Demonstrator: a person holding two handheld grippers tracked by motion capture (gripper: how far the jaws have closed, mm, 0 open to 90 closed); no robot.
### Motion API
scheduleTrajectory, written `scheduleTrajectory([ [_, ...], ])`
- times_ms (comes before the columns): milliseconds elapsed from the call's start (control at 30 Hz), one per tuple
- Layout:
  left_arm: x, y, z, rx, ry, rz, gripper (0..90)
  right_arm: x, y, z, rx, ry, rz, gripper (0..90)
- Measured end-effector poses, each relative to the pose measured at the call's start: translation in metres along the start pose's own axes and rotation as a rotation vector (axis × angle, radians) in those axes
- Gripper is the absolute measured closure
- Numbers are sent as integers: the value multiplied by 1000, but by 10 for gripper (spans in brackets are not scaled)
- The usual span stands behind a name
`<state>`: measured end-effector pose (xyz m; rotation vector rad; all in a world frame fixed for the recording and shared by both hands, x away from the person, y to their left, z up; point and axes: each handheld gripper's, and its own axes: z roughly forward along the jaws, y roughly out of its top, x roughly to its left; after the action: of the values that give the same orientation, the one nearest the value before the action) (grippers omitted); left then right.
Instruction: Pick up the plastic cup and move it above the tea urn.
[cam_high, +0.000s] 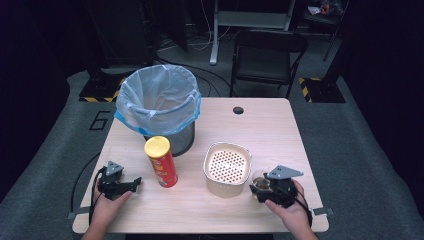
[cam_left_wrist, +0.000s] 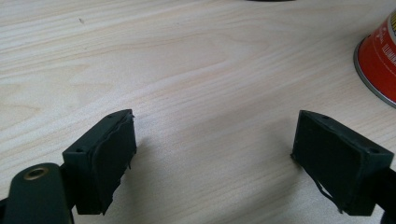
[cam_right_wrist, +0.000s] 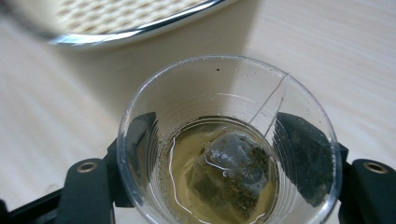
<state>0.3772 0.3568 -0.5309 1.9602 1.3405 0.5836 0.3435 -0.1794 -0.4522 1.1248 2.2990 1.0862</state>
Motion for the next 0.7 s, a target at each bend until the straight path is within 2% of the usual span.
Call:
scheduleTrajectory([
  [33,0,0,0,4,-2,1,130,-15,7,3,-5,-17,1,311],
  [67,0,0,-1,7,-3,2,130,-15,7,3,-5,-17,1,311],
  [100,0,0,0,-1,0,-1,130,-29,15,5,-6,-48,-10,312],
  [133,0,0,0,3,-2,1,130,-29,15,5,-6,-48,-10,312],
  [167,0,0,0,0,-1,1,130,-41,23,9,-8,-78,-17,312],
  [233,0,0,0,1,-2,2,130,-46,26,10,-10,-84,-18,312],
  [267,0,0,0,-2,-1,4,130,-58,35,15,-17,-97,-21,313],
  [300,0,0,0,-2,-1,4,130,-58,35,15,-17,-97,-21,313],
  [333,0,0,0,0,-3,1,130,-67,41,22,-18,-106,-31,314],
  [367,0,0,0,-1,-2,2,130,-67,41,22,-18,-106,-31,314],
  [400,0,0,0,-1,-2,2,130,-75,45,31,-13,-111,-34,314],
  [533,0,0,0,-3,-3,2,130,-87,47,48,3,-91,-25,314],
  [700,0,0,0,-3,-3,3,130,-93,38,61,17,-76,-4,314],
])
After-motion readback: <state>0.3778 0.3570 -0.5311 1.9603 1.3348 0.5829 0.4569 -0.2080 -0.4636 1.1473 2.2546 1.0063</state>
